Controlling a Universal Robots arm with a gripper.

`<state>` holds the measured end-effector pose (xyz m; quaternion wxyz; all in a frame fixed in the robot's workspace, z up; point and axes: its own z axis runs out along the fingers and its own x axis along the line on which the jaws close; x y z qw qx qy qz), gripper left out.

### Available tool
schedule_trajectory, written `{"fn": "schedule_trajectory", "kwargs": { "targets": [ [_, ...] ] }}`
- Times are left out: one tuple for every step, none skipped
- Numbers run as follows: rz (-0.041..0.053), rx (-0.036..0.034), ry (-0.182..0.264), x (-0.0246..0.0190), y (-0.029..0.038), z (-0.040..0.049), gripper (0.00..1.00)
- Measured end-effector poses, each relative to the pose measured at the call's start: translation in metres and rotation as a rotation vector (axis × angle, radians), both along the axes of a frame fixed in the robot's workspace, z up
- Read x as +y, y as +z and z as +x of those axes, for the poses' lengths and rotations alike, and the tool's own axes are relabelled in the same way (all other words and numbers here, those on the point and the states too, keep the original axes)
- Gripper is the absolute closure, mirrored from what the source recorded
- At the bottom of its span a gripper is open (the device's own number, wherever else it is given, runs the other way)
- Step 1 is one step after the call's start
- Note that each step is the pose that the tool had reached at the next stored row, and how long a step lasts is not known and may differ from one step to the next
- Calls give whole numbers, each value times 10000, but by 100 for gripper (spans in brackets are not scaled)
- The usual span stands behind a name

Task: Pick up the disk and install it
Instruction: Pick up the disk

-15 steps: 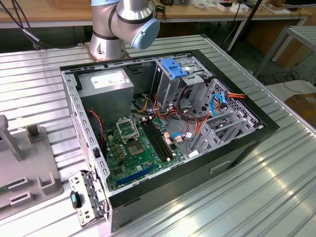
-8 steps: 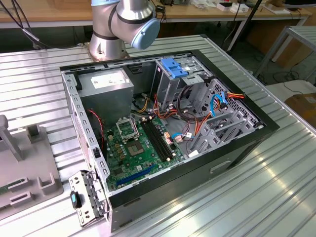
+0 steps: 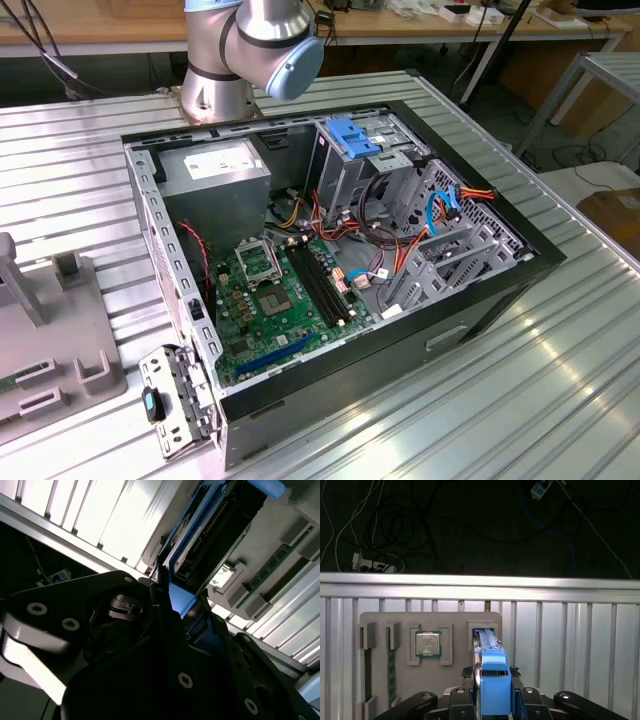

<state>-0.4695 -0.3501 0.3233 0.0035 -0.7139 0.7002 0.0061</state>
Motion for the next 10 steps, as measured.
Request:
{"fn": "schedule_trajectory", "kwargs": {
  "targets": [
    [1,0,0,0,34,0,63],
    [1,1,1,0,70,0,63],
    [2,1,0,0,92,0,63],
    [4,0,1,0,117,0,63],
    [8,0,1,0,202,0,63],
    [8,0,0,0,228,0,63],
    [8,0,0,0,250,0,63],
    [8,2,0,0,280,0,63],
    [8,1,0,0,297,0,63],
    [8,0,0,0,343,0,63]
  ]
}}
